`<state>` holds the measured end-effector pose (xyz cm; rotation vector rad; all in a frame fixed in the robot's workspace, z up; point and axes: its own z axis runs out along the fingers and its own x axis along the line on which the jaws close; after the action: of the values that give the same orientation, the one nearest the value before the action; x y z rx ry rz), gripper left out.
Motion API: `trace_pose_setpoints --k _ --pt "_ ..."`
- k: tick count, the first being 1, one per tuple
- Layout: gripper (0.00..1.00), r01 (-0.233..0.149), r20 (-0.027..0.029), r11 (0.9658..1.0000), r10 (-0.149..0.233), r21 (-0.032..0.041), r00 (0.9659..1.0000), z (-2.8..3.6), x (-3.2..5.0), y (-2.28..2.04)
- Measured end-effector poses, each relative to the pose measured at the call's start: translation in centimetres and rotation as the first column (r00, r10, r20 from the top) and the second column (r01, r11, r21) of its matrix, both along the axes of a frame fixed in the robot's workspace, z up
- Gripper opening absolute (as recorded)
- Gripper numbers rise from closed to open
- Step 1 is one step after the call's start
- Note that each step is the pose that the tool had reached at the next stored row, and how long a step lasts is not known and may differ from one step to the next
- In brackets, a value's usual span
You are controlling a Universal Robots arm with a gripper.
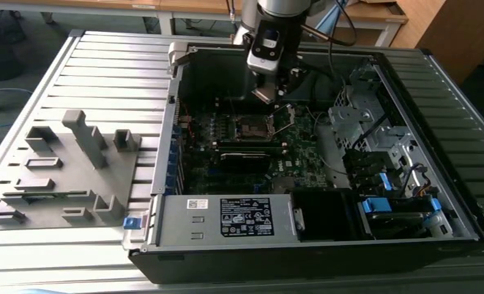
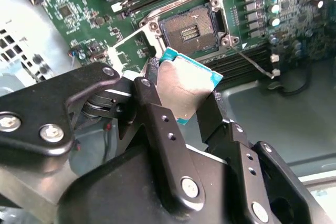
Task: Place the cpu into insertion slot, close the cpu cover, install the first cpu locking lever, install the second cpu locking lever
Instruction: 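Place the cpu into insertion slot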
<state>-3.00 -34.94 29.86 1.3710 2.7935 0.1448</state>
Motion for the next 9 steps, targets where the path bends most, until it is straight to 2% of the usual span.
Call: trace_pose_setpoints --k 2,4,7,9 --pt "0.54 0.036 0.0 0.9994 -0.036 -0.0001 0.9994 -0.03 0.0 0.0" --pt "0.54 0.073 0.0 0.9973 -0.073 -0.0001 0.9973 -0.07 0.0 0.0" --pt "0.54 0.127 0.0 0.9919 -0.127 -0.0001 0.9919 -0.13 0.0 0.0" --pt "0.54 0.163 0.0 0.9867 -0.163 0.0 0.9867 -0.17 0.0 0.0"
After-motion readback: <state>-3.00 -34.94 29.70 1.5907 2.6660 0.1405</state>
